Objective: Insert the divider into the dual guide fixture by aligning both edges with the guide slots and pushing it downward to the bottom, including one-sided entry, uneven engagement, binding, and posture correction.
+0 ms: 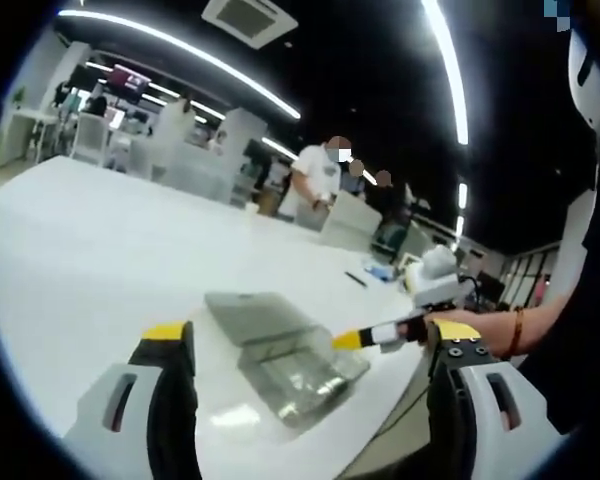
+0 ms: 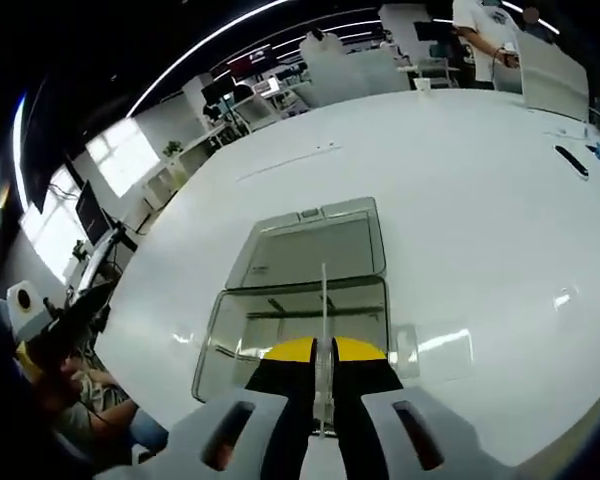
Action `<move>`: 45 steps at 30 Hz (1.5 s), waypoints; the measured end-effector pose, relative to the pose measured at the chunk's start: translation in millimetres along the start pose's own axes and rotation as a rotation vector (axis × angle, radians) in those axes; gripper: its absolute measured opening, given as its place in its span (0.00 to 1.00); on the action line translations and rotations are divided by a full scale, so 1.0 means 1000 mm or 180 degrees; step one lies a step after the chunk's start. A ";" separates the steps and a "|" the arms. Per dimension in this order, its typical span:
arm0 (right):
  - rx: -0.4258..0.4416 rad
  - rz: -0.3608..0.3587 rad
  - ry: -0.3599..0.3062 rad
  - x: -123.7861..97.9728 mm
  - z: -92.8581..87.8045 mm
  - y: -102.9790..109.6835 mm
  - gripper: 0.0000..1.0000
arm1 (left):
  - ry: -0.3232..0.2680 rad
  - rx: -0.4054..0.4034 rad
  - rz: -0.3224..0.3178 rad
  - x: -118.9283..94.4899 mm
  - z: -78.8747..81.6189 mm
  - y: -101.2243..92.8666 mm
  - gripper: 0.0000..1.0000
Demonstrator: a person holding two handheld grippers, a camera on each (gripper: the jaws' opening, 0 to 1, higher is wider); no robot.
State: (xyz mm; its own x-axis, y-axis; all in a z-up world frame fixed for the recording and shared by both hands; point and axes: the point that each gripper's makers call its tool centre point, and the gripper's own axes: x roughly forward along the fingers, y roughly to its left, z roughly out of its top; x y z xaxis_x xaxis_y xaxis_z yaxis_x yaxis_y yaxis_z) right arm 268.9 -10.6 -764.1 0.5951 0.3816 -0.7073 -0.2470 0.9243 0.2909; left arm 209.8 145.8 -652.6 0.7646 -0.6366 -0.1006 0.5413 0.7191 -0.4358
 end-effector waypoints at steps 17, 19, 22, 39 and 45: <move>0.0015 0.0032 0.0123 0.002 -0.001 0.007 0.00 | -0.0001 -0.0052 0.0016 0.001 -0.001 0.004 0.94; -0.0006 0.0021 0.0136 0.002 -0.001 0.005 0.00 | 0.0020 -0.0054 0.0013 0.002 -0.002 0.005 0.94; -0.0053 0.0016 0.0149 0.003 -0.002 0.005 0.00 | 0.0029 -0.0050 0.0016 0.002 -0.002 0.006 0.94; -0.0226 0.0011 0.0239 0.002 0.001 0.009 0.00 | 0.0050 -0.0099 -0.0063 0.010 0.001 0.004 0.94; -0.0285 -0.0007 0.0294 0.002 0.001 0.009 0.00 | 0.0147 -0.0145 -0.0093 0.014 -0.005 0.009 0.94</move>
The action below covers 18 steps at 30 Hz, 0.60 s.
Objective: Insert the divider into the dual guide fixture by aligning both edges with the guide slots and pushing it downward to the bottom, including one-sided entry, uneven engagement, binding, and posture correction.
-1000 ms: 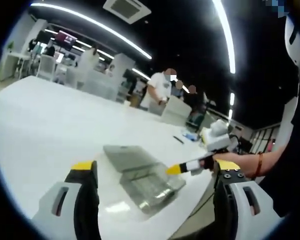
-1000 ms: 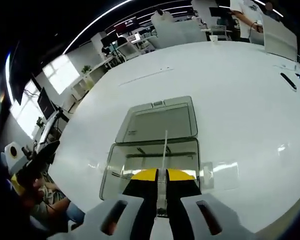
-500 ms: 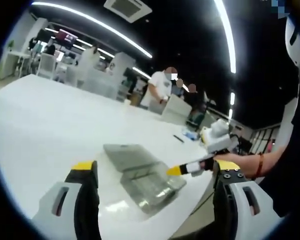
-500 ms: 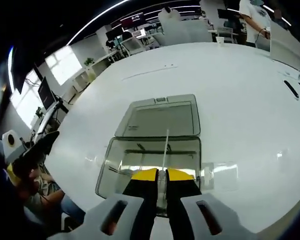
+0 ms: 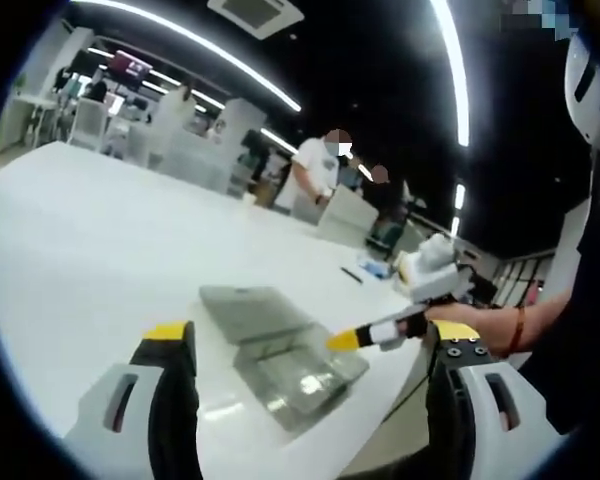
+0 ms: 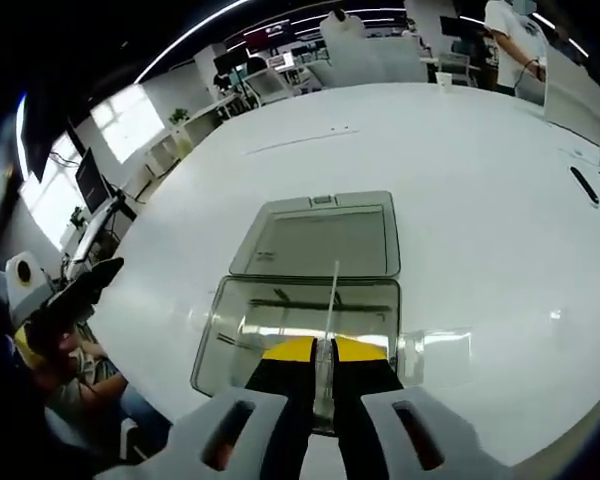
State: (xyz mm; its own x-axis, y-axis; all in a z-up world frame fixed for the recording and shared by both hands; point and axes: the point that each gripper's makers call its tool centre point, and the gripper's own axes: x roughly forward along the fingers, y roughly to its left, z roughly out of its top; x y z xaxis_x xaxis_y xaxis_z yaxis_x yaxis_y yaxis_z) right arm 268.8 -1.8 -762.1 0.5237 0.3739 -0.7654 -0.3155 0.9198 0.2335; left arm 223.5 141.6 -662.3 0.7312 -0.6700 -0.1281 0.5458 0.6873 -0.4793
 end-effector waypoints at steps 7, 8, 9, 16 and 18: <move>-0.0034 0.0013 0.0055 0.000 0.000 -0.002 0.00 | 0.0052 -0.0059 0.0018 0.003 -0.004 0.005 0.94; -0.0029 0.0021 0.0059 0.000 0.000 -0.001 0.00 | 0.0049 -0.0066 0.0016 0.004 -0.004 0.005 0.94; -0.0030 0.0025 0.0064 0.000 0.000 -0.001 0.00 | 0.0045 -0.0075 0.0013 0.005 -0.003 0.005 0.94; -0.0068 0.0031 0.0086 0.002 -0.002 0.001 0.00 | 0.0063 -0.0072 -0.0002 0.008 -0.002 0.005 0.94; -0.0130 0.0018 0.0081 0.003 -0.002 0.002 0.00 | 0.0038 -0.0087 0.0003 0.008 -0.001 0.005 0.93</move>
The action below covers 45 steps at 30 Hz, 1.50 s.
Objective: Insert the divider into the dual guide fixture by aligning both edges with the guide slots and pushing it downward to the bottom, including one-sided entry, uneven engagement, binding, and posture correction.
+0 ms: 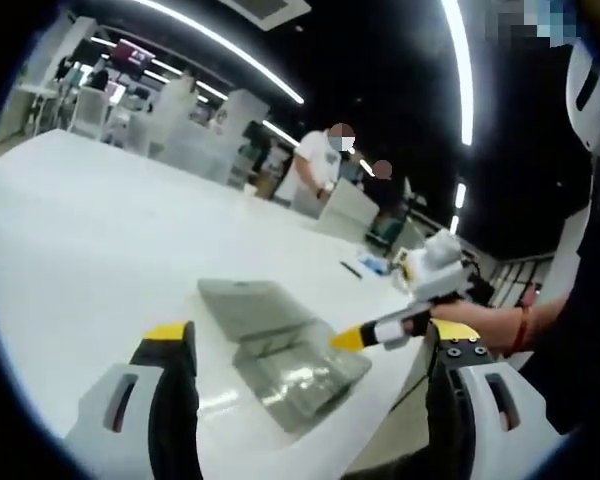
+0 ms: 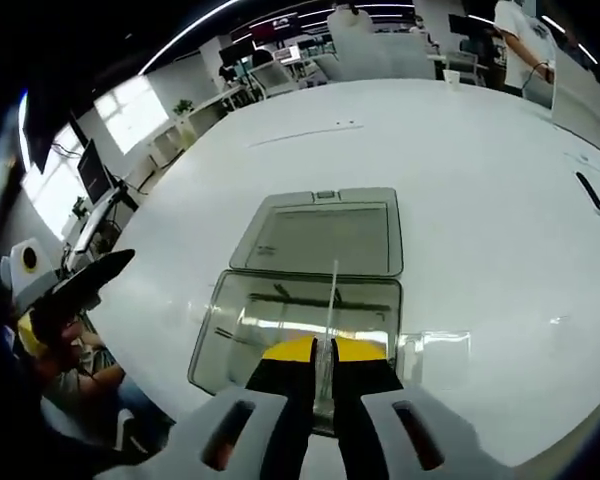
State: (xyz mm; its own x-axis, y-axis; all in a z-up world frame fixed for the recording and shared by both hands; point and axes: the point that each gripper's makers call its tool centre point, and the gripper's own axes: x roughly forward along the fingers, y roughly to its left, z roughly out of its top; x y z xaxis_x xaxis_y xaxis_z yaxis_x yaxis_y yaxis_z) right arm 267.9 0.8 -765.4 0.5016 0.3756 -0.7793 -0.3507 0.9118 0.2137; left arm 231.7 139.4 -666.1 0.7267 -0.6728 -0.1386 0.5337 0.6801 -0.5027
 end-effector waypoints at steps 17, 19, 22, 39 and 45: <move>-0.0403 -0.0161 -0.0211 0.008 -0.005 0.007 0.00 | -0.0035 0.0004 0.0035 -0.003 0.000 0.000 0.93; -0.0417 -0.0179 -0.0236 0.009 -0.005 0.006 0.00 | -0.0003 0.0023 0.0036 -0.003 -0.002 0.001 0.93; -0.0378 -0.0184 -0.0248 0.012 -0.007 0.003 0.00 | 0.0012 0.0052 0.0049 -0.004 -0.003 0.001 0.93; -0.0380 -0.0036 -0.0278 0.014 -0.009 0.003 0.03 | 0.0068 0.0143 0.0101 -0.004 -0.011 -0.006 0.92; -0.0410 0.0108 -0.0324 0.011 -0.007 0.007 0.09 | 0.0078 0.0180 0.0138 -0.004 -0.018 -0.014 0.92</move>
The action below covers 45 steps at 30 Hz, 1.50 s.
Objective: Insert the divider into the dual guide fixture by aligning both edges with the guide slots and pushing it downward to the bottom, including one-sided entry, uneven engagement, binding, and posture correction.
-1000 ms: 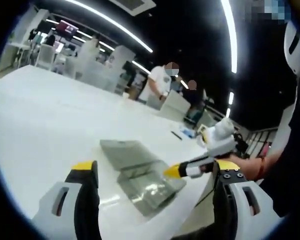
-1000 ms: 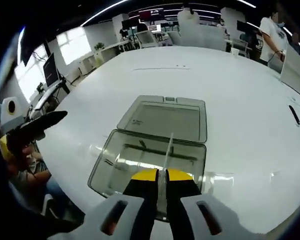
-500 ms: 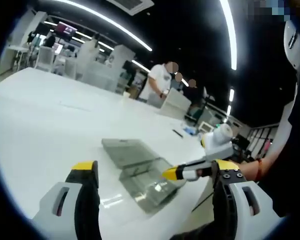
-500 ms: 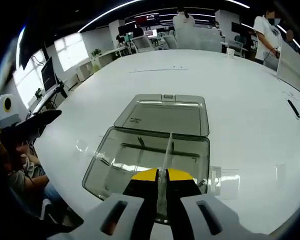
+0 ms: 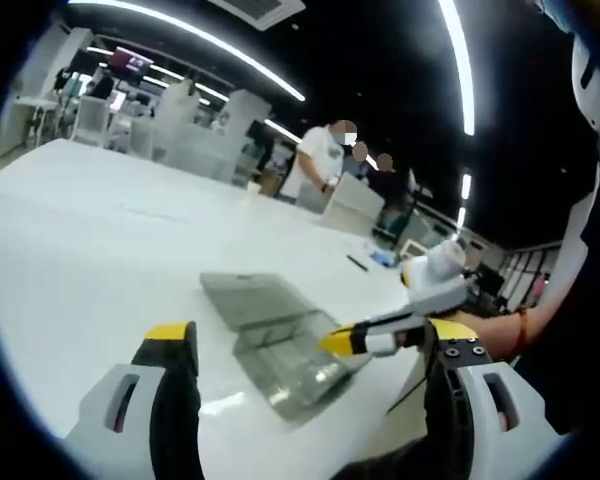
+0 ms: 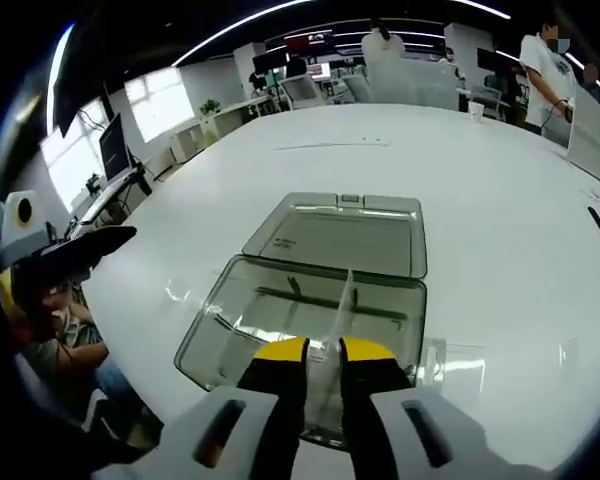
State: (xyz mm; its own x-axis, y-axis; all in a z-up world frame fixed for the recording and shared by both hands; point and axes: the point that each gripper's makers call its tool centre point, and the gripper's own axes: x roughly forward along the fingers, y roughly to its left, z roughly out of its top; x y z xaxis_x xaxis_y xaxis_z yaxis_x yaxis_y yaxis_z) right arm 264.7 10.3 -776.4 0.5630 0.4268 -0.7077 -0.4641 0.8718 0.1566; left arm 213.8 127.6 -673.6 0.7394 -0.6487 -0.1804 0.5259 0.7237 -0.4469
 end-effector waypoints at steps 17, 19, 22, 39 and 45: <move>-0.0192 0.0401 -0.0183 -0.013 0.006 0.006 0.29 | 0.0039 0.0126 0.0343 0.002 -0.014 -0.012 0.89; -0.0234 0.0409 -0.0208 -0.016 0.007 0.004 0.28 | 0.0055 0.0168 0.0385 0.003 -0.015 -0.013 0.88; -0.0254 0.0510 -0.0212 -0.017 0.007 0.005 0.33 | 0.0049 0.0157 0.0463 0.003 -0.016 -0.013 0.87; -0.0536 0.0800 -0.0417 -0.035 0.016 -0.009 0.51 | 0.0158 0.0113 0.0909 0.007 -0.029 -0.008 0.88; -0.0685 0.0838 -0.0560 -0.044 0.028 -0.013 0.58 | 0.0173 0.0088 0.0992 0.008 -0.028 -0.004 0.88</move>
State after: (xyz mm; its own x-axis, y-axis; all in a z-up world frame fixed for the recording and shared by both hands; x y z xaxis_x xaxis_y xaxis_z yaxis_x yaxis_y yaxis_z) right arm 265.0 -13.4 -728.2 0.5053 0.6805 -0.5307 -0.7310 0.6644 0.1558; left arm 205.9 113.2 -697.4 0.8435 -0.4058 -0.3518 0.2894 0.8952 -0.3388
